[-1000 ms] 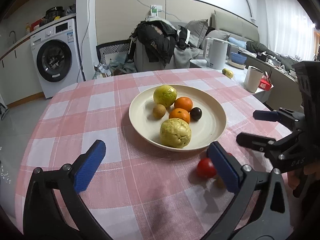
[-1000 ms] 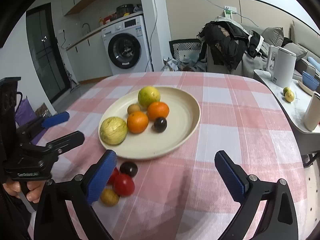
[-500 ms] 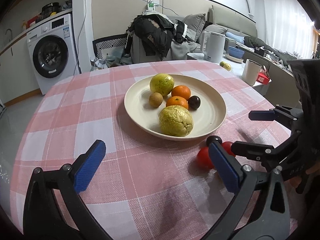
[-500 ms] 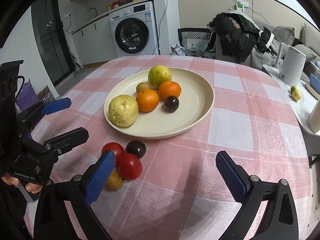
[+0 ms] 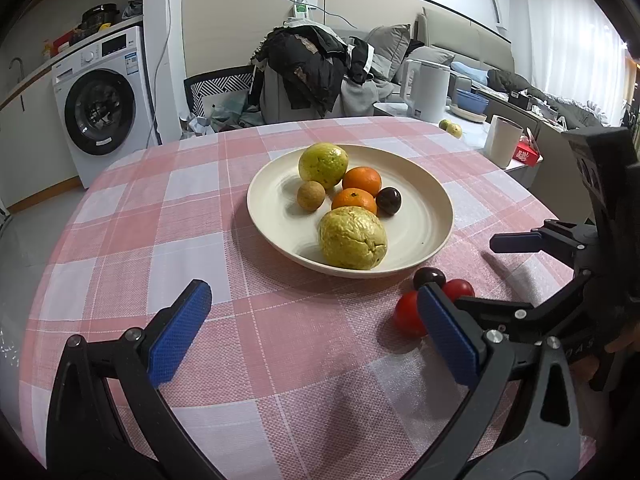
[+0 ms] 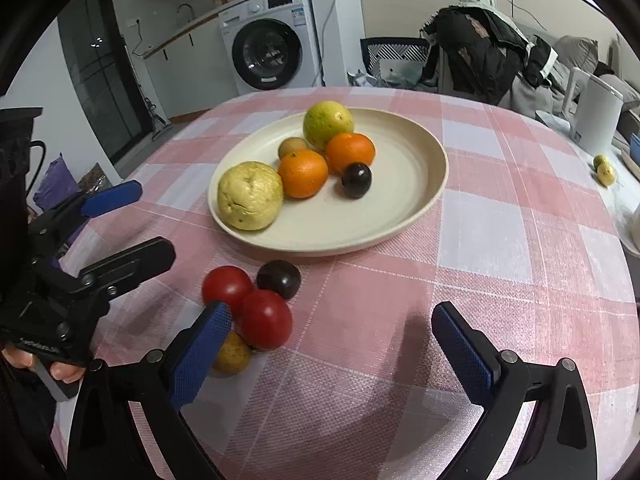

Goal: Organize fruits
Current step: 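Move both open tools back toward the red tomatoes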

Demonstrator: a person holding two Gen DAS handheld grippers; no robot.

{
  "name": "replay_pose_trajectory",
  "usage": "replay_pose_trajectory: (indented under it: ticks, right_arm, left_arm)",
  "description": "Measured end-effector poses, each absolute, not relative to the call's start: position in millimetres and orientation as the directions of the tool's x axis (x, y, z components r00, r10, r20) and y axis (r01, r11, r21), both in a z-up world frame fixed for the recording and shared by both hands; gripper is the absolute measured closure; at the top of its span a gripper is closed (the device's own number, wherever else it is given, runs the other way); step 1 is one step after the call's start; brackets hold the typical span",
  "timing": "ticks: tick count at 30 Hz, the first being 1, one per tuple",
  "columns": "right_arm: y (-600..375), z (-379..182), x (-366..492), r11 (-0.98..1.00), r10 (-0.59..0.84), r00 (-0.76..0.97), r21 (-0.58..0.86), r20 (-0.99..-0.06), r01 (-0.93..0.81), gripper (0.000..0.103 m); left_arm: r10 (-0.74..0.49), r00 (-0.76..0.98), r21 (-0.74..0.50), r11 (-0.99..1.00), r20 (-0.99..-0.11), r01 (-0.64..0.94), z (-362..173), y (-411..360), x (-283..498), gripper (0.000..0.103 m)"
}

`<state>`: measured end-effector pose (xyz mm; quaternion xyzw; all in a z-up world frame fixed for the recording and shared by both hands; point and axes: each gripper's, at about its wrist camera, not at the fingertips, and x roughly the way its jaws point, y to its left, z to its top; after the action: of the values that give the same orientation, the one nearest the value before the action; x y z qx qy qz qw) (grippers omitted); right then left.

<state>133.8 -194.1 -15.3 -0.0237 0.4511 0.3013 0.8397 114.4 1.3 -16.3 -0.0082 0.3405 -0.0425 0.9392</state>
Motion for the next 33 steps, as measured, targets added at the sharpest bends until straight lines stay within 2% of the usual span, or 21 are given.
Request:
replay_pose_trajectory:
  ticks: [13,26,29,31,33]
  right_arm:
    - [-228.7,-16.8,143.2,0.833,0.458,0.367,0.246,-0.81,-0.496,0.001]
    - [-203.7,-21.5,130.0,0.806,0.423,0.365,0.161,-0.829,-0.569,0.002]
    - [-197.0,-21.5,125.8,0.799,0.411,0.381,0.126,-0.828,-0.588,0.007]
    - [-194.2,-22.7,125.3,0.797,0.408,0.381,0.121,-0.83,-0.591,0.017]
    - [-191.6,-22.4,125.7,0.801,0.399,0.394,0.106,-0.828,-0.589,0.021]
  left_arm:
    - [-0.089,0.764,-0.043,0.996,-0.639,0.081,-16.4,0.3,114.2,0.0]
    - [-0.088,0.762,-0.043,0.996,-0.641,0.079,-16.7,-0.8,113.8,0.0]
    - [-0.089,0.763,-0.042,0.996,-0.641,0.08,-16.9,-1.1,114.1,0.0]
    - [-0.089,0.762,-0.041,0.996,-0.642,0.082,-16.7,-1.0,113.9,0.0]
    - [-0.089,0.762,-0.04,0.996,-0.642,0.082,-17.2,-1.0,113.9,0.0]
